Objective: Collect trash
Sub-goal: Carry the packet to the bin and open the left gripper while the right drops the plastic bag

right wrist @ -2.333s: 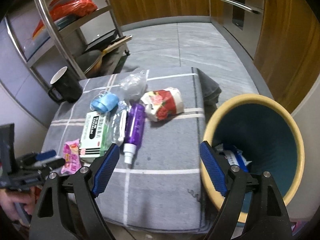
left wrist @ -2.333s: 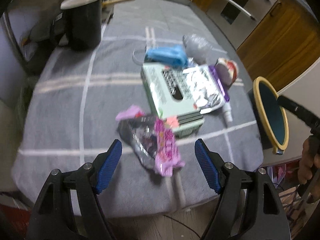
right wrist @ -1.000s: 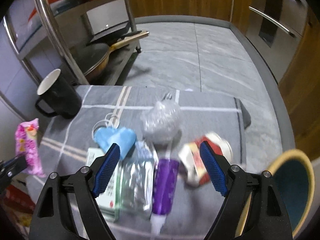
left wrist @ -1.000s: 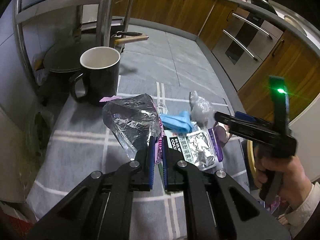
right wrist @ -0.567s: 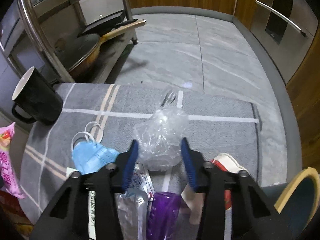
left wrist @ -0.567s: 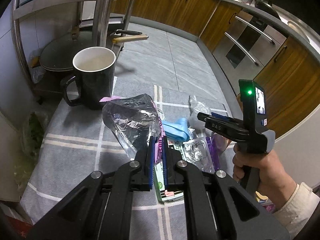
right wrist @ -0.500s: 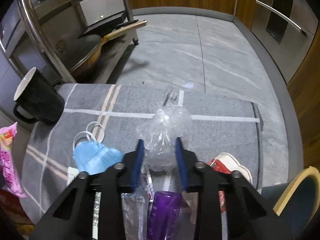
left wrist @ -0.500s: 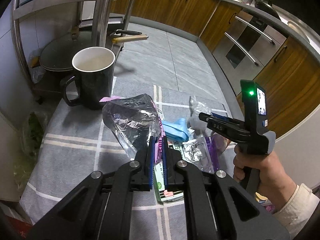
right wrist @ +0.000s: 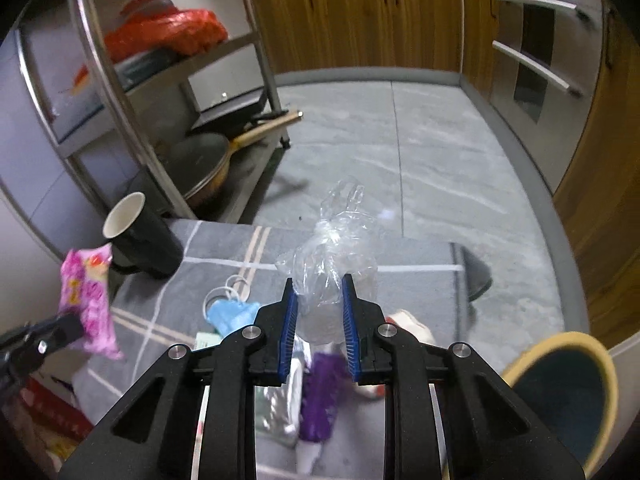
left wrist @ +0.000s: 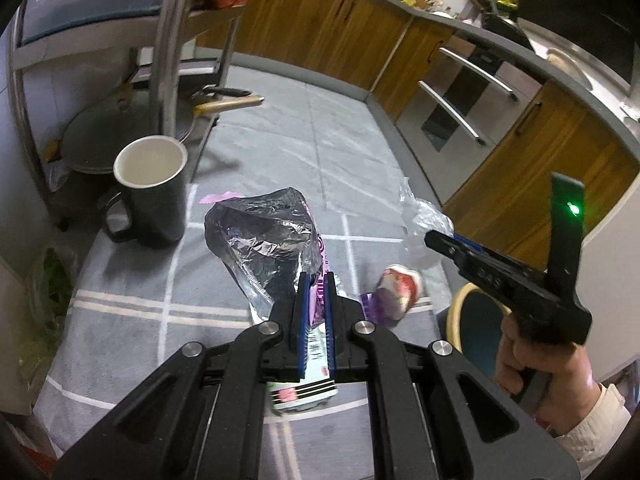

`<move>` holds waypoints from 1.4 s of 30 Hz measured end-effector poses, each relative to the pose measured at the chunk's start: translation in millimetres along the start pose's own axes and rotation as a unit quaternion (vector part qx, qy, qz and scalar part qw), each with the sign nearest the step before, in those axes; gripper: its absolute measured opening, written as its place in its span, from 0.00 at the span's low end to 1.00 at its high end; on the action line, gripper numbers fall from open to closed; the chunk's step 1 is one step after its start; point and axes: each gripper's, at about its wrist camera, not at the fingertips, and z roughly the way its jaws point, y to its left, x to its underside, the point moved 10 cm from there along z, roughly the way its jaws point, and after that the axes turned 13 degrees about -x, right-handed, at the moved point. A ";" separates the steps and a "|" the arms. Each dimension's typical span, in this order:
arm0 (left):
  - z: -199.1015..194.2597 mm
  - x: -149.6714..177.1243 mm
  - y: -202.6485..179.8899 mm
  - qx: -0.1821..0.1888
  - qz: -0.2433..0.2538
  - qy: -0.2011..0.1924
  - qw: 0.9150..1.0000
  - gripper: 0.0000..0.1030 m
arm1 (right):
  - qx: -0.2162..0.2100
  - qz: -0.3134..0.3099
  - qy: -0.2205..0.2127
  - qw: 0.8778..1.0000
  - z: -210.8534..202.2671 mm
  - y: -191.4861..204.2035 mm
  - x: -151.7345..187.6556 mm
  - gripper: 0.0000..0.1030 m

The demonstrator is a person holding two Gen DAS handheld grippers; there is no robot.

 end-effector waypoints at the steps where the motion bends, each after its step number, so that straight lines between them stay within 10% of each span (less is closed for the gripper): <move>1: -3.1 -0.4 -5.6 0.005 0.002 -0.002 1.000 0.06 | 0.001 -0.001 -0.003 1.000 -8.1 -0.9 1.6 0.22; 20: -15.7 23.1 -136.0 0.084 0.087 0.003 0.993 0.06 | 0.045 0.033 -0.061 0.997 -147.4 -62.7 69.8 0.22; 42: 23.1 108.9 -285.6 0.155 0.210 0.065 0.963 0.06 | 0.100 0.105 -0.058 0.988 -203.6 -162.3 144.3 0.22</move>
